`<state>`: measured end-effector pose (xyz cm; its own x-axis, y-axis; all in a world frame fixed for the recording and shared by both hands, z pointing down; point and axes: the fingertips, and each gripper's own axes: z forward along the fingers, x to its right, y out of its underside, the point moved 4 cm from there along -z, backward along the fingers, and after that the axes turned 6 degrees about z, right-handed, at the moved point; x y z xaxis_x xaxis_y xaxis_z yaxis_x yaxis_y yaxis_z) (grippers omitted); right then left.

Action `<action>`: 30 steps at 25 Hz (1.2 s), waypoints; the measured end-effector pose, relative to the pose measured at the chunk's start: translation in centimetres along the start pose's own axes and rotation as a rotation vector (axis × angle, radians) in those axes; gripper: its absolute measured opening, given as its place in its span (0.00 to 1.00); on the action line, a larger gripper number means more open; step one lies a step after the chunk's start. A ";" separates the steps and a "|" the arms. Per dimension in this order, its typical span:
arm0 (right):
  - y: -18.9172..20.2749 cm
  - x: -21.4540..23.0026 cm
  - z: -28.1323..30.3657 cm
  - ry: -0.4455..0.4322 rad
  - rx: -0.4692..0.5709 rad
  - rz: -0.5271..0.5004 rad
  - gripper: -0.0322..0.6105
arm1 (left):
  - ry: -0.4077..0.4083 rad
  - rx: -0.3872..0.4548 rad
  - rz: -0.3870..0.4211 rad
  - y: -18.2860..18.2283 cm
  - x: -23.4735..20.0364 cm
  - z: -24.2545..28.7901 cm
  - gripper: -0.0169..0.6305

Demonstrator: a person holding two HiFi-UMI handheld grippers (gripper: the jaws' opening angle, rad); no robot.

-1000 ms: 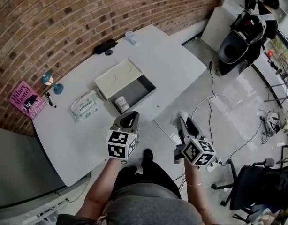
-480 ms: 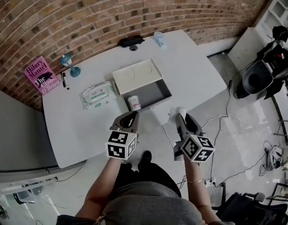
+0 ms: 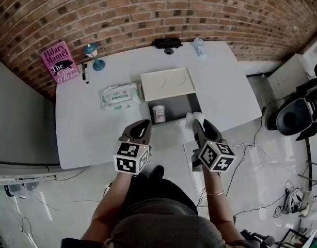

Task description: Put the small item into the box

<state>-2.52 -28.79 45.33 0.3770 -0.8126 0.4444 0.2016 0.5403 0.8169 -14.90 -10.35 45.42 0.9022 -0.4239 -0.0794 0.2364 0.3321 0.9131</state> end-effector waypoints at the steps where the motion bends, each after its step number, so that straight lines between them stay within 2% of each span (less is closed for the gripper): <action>1: 0.0 -0.1 0.5 -0.002 -0.011 -0.008 0.28 | -0.009 -0.003 -0.007 0.1 -0.3 -0.1 0.07; 14: -0.5 -1.7 6.4 -0.001 -0.140 -0.124 0.28 | -0.079 -0.007 -0.087 0.8 -5.3 -0.8 0.07; 18: 0.1 -1.3 7.9 0.027 -0.210 -0.201 0.28 | -0.092 -0.015 -0.112 1.4 -6.0 -0.7 0.07; 25: 1.1 -0.8 10.6 0.077 -0.282 -0.272 0.28 | -0.119 -0.026 -0.167 2.7 -7.8 -0.9 0.07; 30: 1.7 -0.5 12.2 0.115 -0.358 -0.377 0.28 | -0.130 -0.032 -0.185 3.0 -8.7 -0.8 0.07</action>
<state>-13.39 -30.11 51.00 0.3120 -0.9463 0.0846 0.6305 0.2729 0.7266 -21.73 -5.05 48.50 0.7886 -0.5846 -0.1906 0.4070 0.2640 0.8744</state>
